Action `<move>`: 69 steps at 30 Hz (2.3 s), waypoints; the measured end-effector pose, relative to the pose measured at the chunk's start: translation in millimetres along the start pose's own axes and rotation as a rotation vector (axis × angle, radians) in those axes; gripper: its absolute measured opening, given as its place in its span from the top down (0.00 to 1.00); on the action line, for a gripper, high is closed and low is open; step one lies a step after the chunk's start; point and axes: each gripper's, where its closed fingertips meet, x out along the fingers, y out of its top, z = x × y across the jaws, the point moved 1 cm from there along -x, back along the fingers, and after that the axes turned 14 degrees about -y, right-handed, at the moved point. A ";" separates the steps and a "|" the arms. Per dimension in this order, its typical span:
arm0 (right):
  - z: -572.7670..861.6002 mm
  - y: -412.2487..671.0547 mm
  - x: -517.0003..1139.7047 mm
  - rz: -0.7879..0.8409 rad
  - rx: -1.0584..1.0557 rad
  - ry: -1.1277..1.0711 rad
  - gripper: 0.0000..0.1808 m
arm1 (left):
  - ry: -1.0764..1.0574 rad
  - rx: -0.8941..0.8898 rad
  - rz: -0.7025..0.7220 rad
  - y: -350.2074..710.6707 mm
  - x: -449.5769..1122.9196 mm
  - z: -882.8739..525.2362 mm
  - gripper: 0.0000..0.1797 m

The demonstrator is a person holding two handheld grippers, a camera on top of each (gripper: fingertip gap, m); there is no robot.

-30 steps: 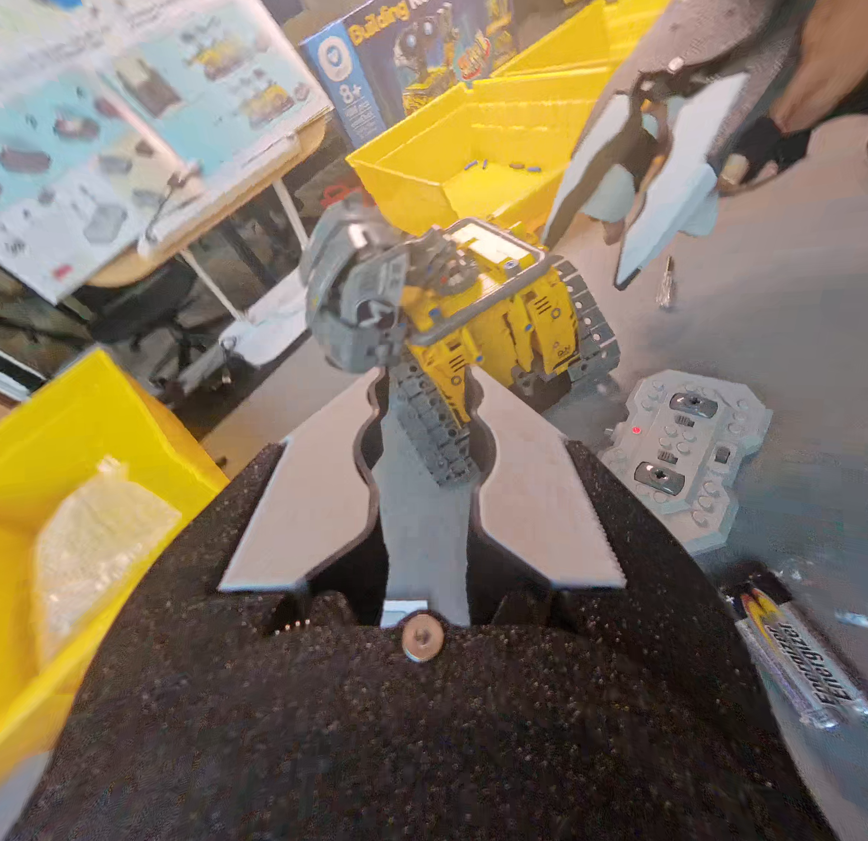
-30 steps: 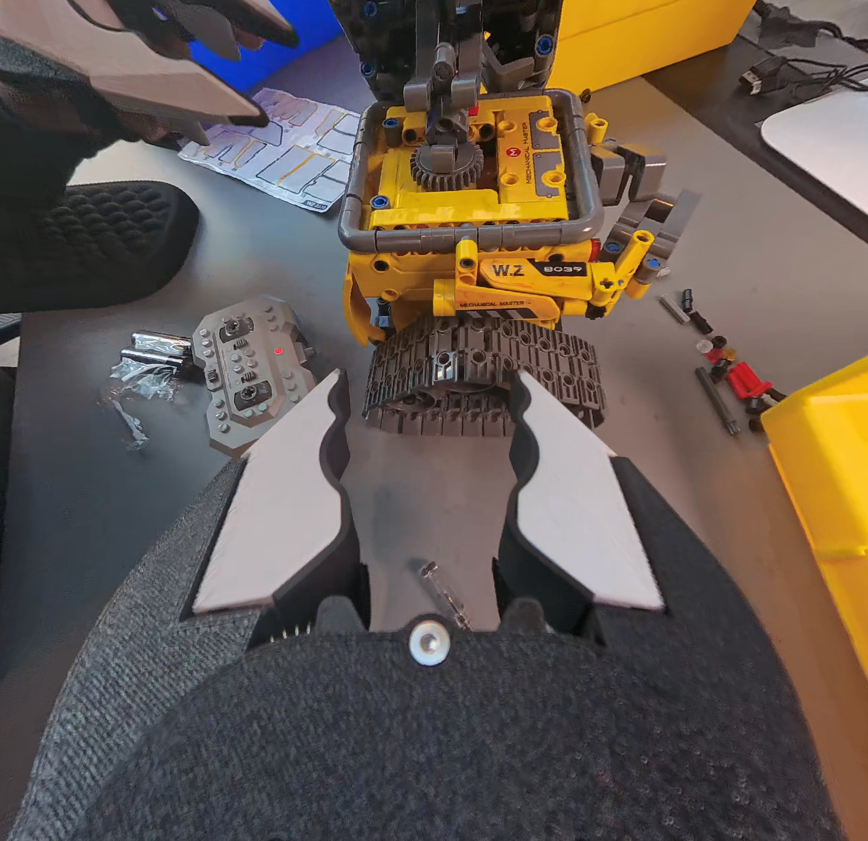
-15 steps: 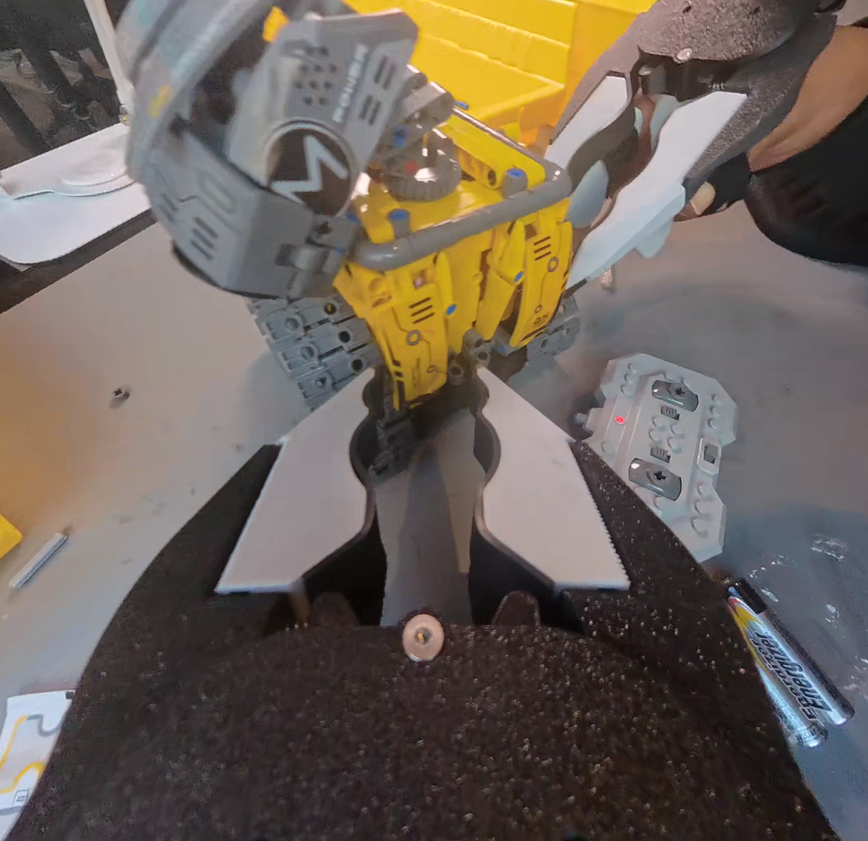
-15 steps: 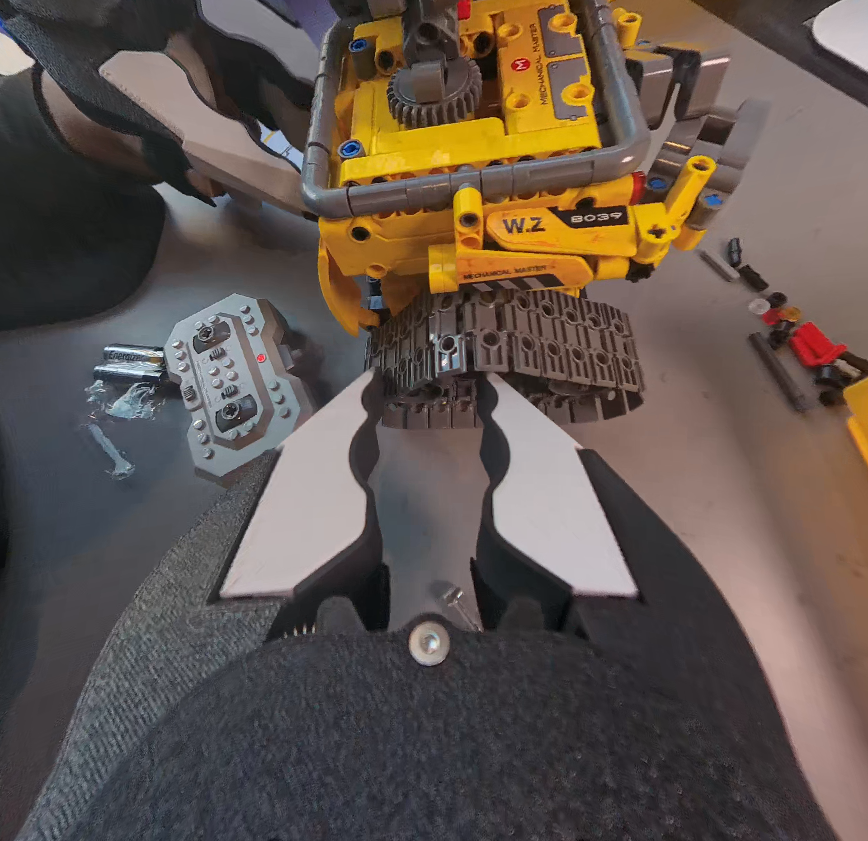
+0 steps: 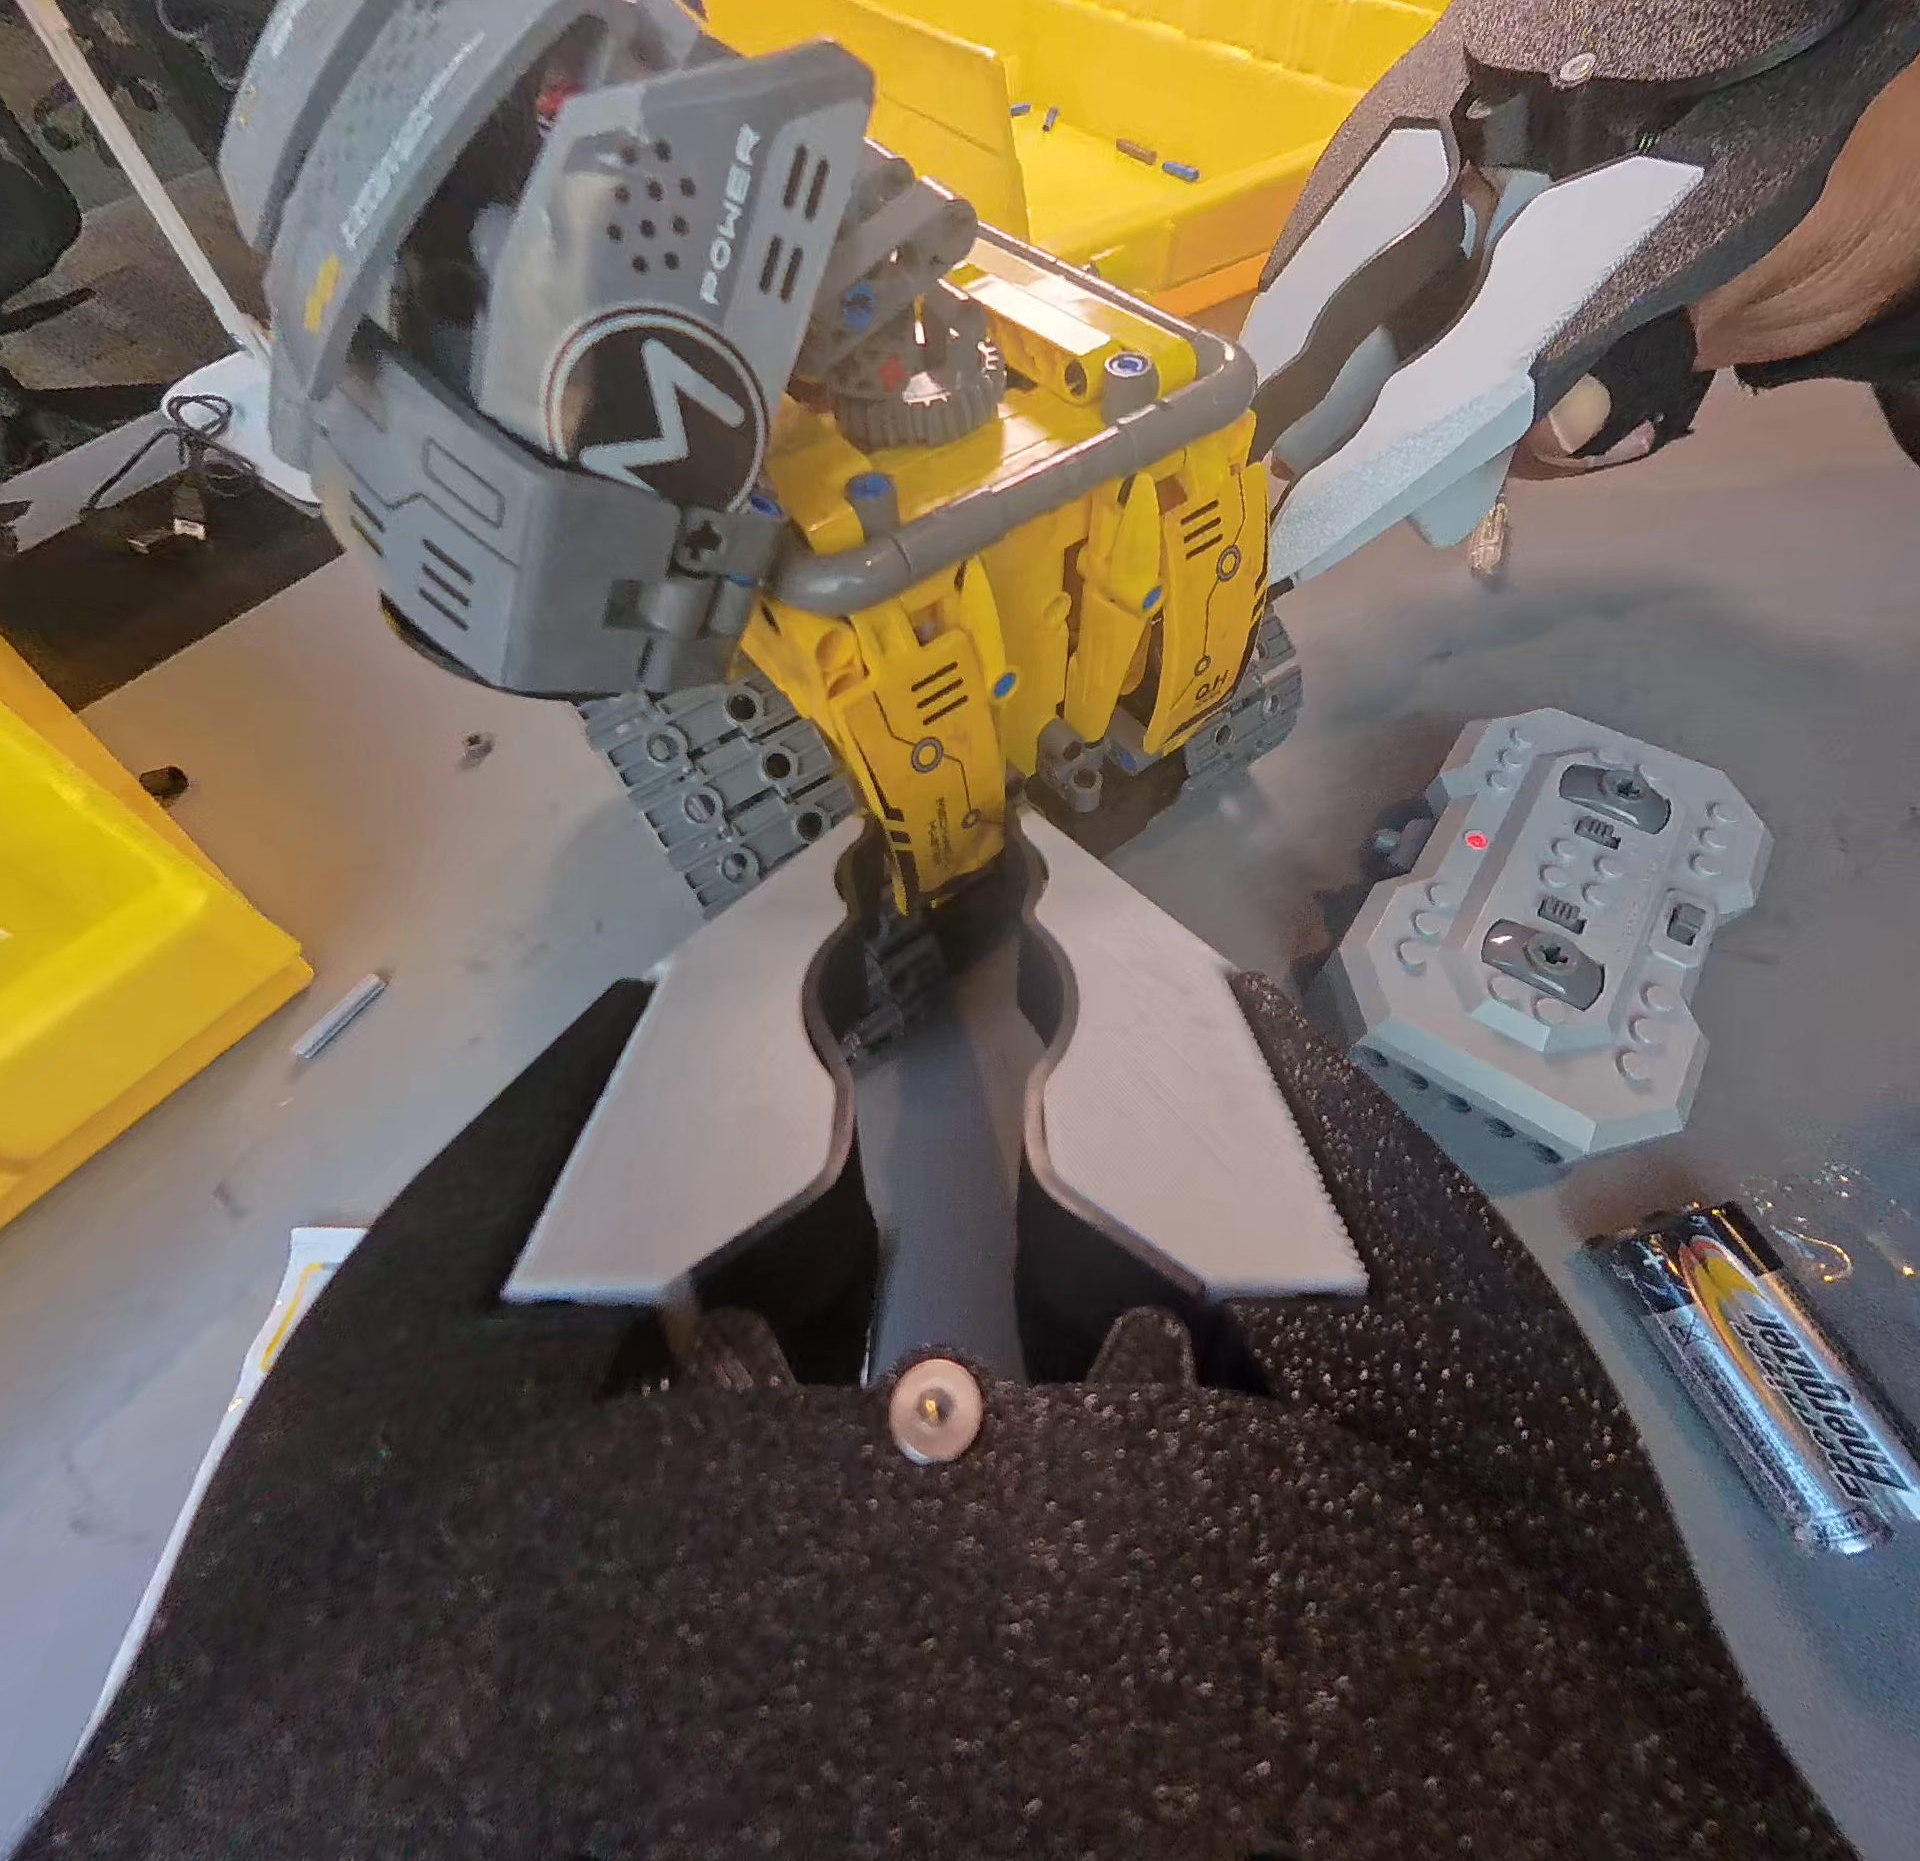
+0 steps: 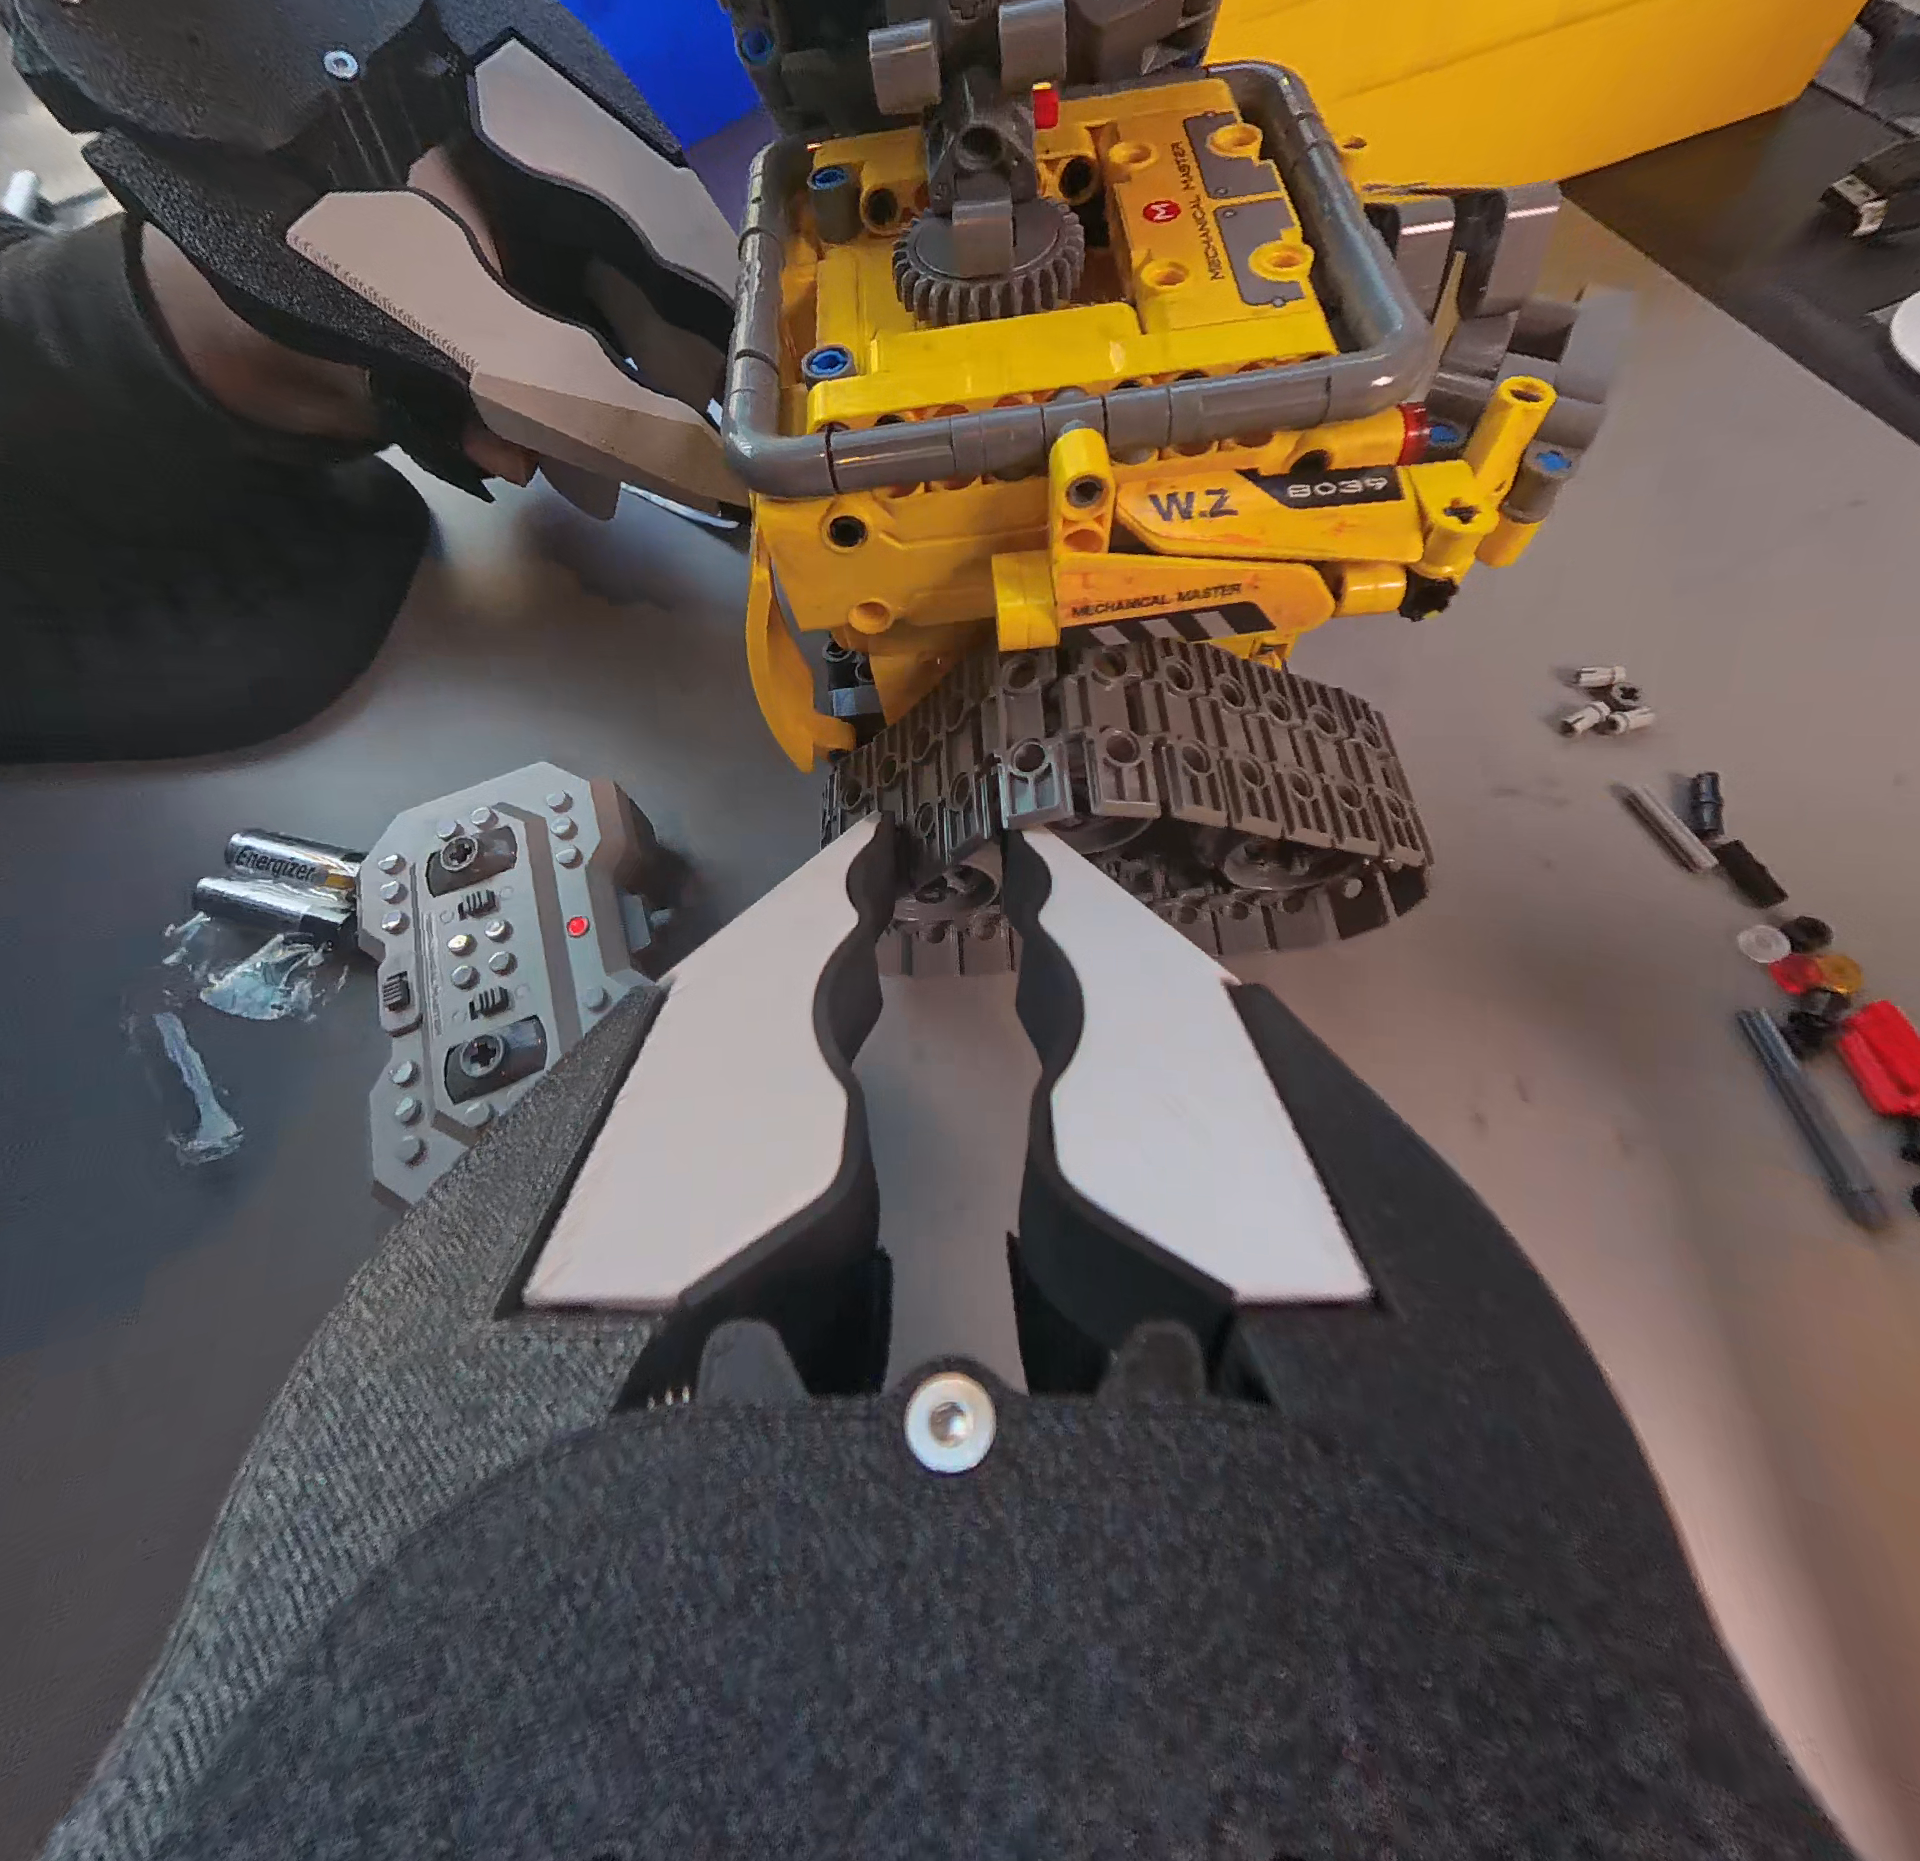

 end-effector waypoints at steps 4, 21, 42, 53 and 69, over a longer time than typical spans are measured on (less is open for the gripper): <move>-0.3 1.3 1.8 0.010 0.011 -0.015 0.89 | 0.017 0.006 0.001 -0.5 -1.3 -1.7 0.88; 26.0 -12.5 -101.8 0.182 0.074 -0.231 0.80 | 0.050 0.028 0.152 26.6 -32.2 -4.4 0.73; 137.0 -34.1 -218.4 0.479 0.085 -0.930 0.51 | 0.386 -0.069 0.393 28.4 -104.5 -38.2 0.45; 168.8 -136.3 -270.7 -0.122 0.276 -0.829 0.62 | 0.386 -0.063 0.340 18.7 -96.9 -42.1 0.49; 231.3 -81.5 -308.9 -0.021 0.131 -0.912 0.82 | 0.427 -0.072 0.283 6.4 -89.3 -52.3 0.52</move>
